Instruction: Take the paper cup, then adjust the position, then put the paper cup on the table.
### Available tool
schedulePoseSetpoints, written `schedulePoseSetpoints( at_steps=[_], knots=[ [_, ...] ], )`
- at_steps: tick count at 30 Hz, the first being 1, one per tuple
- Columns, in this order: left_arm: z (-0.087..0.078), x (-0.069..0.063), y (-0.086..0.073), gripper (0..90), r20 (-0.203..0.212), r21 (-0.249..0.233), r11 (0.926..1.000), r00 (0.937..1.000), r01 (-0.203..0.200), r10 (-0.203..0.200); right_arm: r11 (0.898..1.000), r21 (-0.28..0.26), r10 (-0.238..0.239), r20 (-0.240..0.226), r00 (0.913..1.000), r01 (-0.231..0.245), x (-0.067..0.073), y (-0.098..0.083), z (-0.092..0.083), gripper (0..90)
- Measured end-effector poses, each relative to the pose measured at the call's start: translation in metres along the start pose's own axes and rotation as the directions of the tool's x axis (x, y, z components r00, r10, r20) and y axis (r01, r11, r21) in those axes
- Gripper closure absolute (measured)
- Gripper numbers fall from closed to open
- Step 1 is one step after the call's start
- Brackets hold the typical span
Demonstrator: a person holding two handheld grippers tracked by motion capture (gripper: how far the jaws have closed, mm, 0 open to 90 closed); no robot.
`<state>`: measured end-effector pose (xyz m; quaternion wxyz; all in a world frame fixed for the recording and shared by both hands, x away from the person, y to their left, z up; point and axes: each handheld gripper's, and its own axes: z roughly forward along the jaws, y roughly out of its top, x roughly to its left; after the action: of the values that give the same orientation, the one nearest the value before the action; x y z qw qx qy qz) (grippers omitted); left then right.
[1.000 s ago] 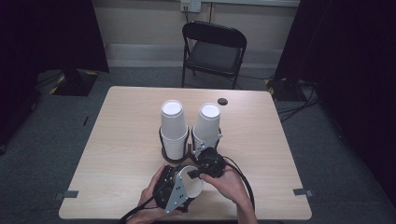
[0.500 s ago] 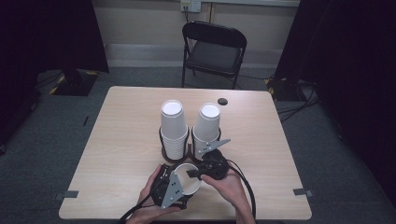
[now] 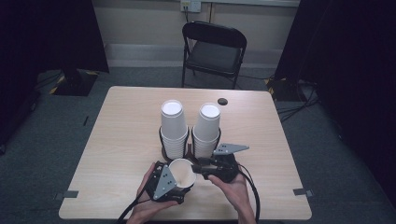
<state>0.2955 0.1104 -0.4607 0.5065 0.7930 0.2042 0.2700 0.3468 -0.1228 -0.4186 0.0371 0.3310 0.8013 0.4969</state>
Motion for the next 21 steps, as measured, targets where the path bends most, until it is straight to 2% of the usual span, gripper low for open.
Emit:
schedulePoseSetpoints(
  at_steps=[4, 5, 7, 10, 14, 18, 21],
  knots=[
    [-0.007, 0.008, -0.005, 11.4, -0.024, -0.004, 0.9984, 0.9981, 0.057, -0.057, 0.998, -0.062, 0.000, -0.001, 1.0000, 0.000, 0.000, -0.005, -0.006, 55.2],
    [-0.010, 0.009, -0.005, 11.3, -0.034, 0.002, 0.9985, 0.9979, 0.055, -0.055, 0.996, -0.086, 0.007, 0.007, 1.0000, -0.006, -0.002, -0.007, -0.009, 54.1],
    [-0.017, 0.012, -0.006, 11.3, -0.045, -0.023, 0.9961, 0.9952, 0.086, -0.087, 0.993, -0.119, 0.019, -0.003, 0.9998, -0.019, -0.005, -0.010, -0.013, 52.6],
    [-0.025, 0.020, -0.007, 11.3, -0.066, -0.047, 0.9923, 0.9908, 0.115, -0.118, 0.987, -0.162, 0.002, 0.046, 0.9989, 0.006, -0.008, -0.015, -0.019, 48.7],
    [-0.032, 0.035, -0.010, 11.3, -0.096, -0.049, 0.9886, 0.9845, 0.143, -0.147, 0.978, -0.207, -0.005, 0.095, 0.9955, 0.025, -0.012, -0.023, -0.026, 46.1],
    [-0.040, 0.049, -0.012, 11.3, -0.112, -0.086, 0.9780, 0.9735, 0.190, -0.199, 0.971, -0.238, 0.004, 0.127, 0.9919, 0.027, -0.016, -0.031, -0.030, 42.8],
    [-0.045, 0.059, -0.013, 11.3, -0.126, -0.106, 0.9715, 0.9662, 0.212, -0.224, 0.962, -0.271, 0.016, 0.162, 0.9867, 0.029, -0.020, -0.038, -0.034, 40.2]
  ],
)
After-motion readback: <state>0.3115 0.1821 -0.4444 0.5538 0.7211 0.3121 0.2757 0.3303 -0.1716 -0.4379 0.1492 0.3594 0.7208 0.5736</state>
